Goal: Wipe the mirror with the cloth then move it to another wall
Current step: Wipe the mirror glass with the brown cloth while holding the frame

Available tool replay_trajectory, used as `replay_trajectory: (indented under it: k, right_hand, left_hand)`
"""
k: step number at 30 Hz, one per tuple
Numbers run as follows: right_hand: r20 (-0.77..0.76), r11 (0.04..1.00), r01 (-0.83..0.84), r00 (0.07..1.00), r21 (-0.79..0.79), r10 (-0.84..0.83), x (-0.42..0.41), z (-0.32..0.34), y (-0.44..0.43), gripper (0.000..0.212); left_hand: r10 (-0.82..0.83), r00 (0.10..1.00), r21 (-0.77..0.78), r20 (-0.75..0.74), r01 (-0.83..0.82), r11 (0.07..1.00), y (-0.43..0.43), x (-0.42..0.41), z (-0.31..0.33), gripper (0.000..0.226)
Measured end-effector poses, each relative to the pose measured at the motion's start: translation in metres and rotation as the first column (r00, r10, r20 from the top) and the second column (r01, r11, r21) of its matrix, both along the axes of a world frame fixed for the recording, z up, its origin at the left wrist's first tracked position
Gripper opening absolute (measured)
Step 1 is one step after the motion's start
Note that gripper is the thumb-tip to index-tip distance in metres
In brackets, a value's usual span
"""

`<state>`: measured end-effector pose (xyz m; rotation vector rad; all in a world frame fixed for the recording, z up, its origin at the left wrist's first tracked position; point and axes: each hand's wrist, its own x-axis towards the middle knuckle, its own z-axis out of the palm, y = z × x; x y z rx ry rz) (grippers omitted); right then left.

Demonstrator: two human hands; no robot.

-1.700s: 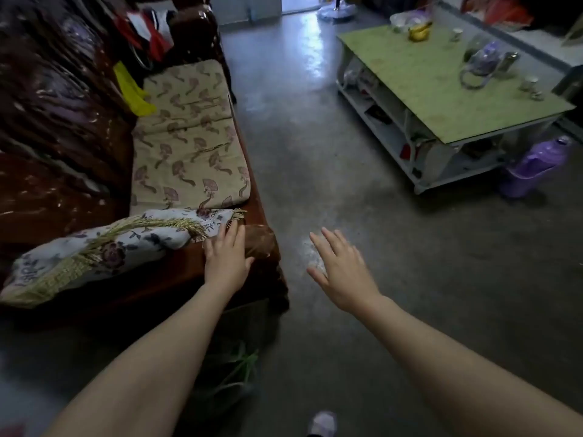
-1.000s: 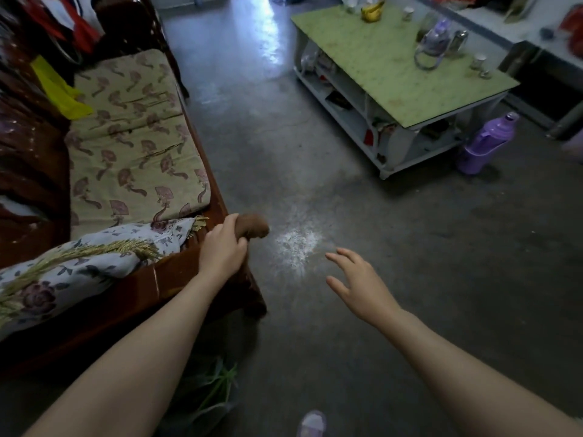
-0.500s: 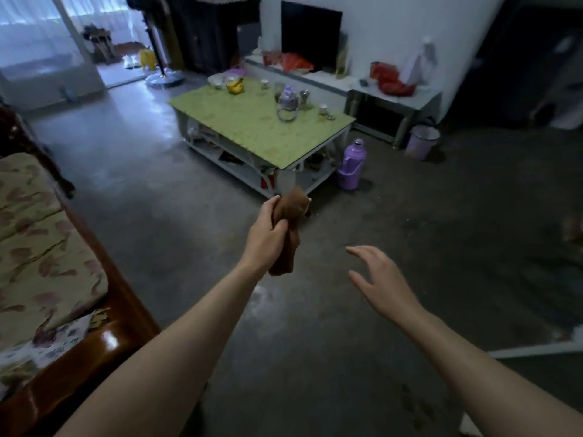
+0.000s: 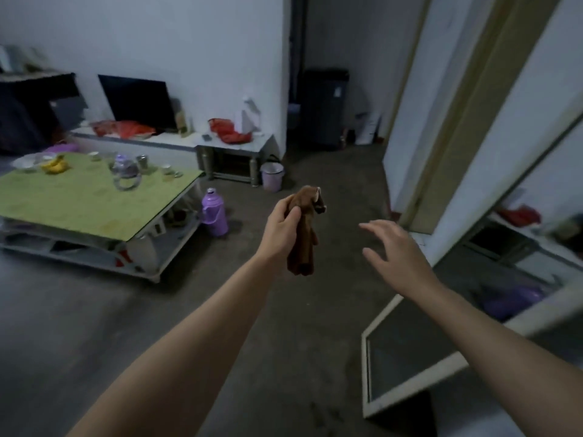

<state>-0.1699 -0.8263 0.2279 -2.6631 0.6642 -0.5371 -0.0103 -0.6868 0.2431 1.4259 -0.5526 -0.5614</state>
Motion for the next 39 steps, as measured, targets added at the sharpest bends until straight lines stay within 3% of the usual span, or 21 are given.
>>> replay_trajectory:
  k: [7, 13, 22, 25, 31, 34, 39]
  right_hand:
    - [0.122, 0.963, 0.238, 0.967, -0.126, -0.223, -0.108, 0.048, -0.085, 0.041]
    - [0.267, 0.861, 0.427, 0.895, -0.276, -0.358, -0.193, 0.094, -0.128, 0.043]
    - [0.600, 0.614, 0.739, 0.633, -0.277, -0.490, -0.247, 0.155, -0.173, 0.055]
    - [0.668, 0.542, 0.803, 0.547, -0.249, -0.504, -0.247, 0.171, -0.189, 0.061]
    - [0.777, 0.462, 0.864, 0.427, -0.201, -0.462, -0.237, 0.187, -0.215, 0.073]
    - [0.760, 0.505, 0.854, 0.409, -0.123, -0.506, -0.231, 0.190, -0.223, 0.075]
    - [0.797, 0.491, 0.868, 0.350, -0.077, -0.493, -0.222, 0.190, -0.237, 0.068]
  left_hand:
    - [-0.210, 0.977, -0.093, 0.039, 0.213, 0.973, -0.119, -0.081, 0.027, 0.028]
    - [-0.360, 0.924, -0.062, 0.132, 0.370, 0.927, -0.193, -0.150, 0.053, 0.034]
    - [-0.441, 0.835, -0.116, 0.329, 0.499, 0.859, -0.290, -0.210, 0.108, 0.030]
    - [-0.472, 0.813, -0.205, 0.341, 0.554, 0.807, -0.325, -0.224, 0.128, 0.030]
    - [-0.397, 0.762, -0.316, 0.512, 0.597, 0.738, -0.388, -0.252, 0.164, 0.033]
    - [-0.311, 0.729, -0.386, 0.610, 0.617, 0.686, -0.413, -0.269, 0.178, 0.036]
    - [-0.161, 0.589, -0.416, 0.792, 0.714, 0.564, -0.429, -0.307, 0.179, 0.047]
